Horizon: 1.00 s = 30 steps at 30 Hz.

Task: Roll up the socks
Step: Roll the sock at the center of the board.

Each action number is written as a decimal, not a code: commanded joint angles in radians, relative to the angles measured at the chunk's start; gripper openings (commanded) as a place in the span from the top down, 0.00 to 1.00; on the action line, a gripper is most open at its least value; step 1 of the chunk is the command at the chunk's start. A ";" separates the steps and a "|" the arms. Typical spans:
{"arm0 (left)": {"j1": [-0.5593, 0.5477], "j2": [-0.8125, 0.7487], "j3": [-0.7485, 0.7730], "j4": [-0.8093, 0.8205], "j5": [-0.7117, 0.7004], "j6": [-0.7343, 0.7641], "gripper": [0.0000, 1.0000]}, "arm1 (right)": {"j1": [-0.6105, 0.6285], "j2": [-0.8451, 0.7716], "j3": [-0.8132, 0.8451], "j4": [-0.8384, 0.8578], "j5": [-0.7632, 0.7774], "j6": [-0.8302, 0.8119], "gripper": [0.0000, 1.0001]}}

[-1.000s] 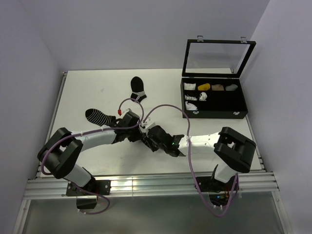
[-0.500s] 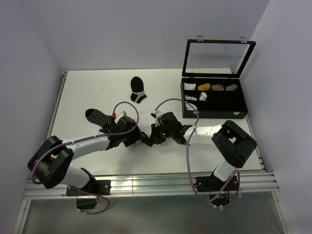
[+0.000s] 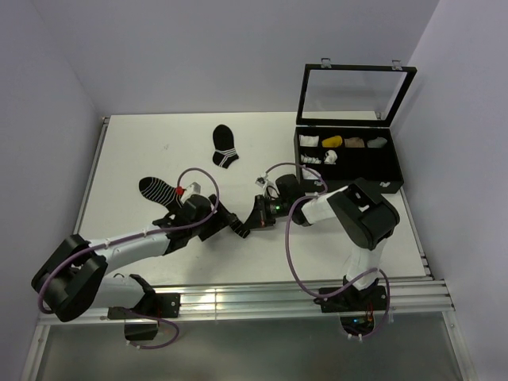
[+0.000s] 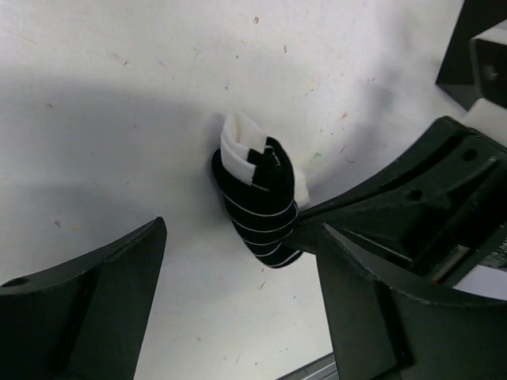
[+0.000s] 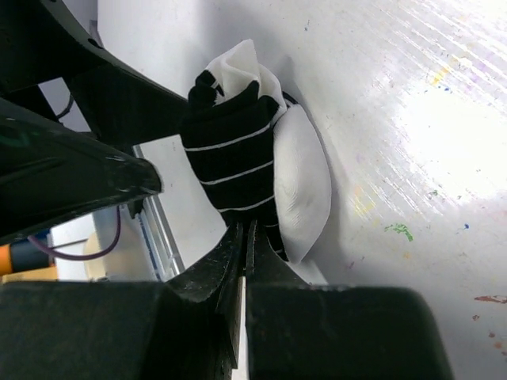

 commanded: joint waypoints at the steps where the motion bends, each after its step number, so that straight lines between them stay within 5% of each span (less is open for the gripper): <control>1: -0.004 -0.048 -0.022 0.091 -0.044 0.018 0.19 | -0.015 0.049 0.006 -0.061 -0.017 0.001 1.00; 30: -0.004 0.106 -0.004 0.178 -0.028 0.060 0.28 | -0.084 0.190 0.057 -0.150 -0.004 -0.011 1.00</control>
